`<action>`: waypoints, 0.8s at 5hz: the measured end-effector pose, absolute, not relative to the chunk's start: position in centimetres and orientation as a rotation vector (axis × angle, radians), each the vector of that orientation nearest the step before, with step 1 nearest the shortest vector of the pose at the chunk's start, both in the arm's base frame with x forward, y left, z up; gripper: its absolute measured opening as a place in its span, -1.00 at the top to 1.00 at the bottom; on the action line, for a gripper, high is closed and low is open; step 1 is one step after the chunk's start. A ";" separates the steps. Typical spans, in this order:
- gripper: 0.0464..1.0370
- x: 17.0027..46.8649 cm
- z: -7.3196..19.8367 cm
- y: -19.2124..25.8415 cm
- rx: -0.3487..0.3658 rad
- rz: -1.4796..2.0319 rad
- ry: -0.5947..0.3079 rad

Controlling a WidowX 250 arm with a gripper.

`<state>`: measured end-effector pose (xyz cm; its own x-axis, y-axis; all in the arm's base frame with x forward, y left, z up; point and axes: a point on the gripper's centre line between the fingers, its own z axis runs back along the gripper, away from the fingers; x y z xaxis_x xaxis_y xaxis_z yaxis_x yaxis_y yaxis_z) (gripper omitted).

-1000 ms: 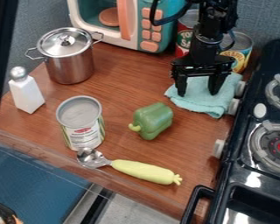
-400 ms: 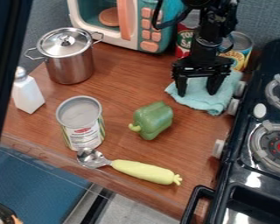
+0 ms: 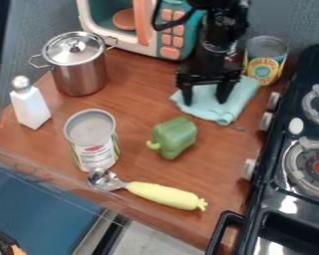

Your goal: Moved the blue rag to the center of the table

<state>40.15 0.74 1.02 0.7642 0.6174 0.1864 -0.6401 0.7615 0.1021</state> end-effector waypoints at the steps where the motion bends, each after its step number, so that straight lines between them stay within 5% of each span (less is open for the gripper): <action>1: -0.93 38.7 1.1 2.8 0.202 0.720 -0.142; 4: -0.93 33.9 1.5 9.2 0.328 0.788 -0.132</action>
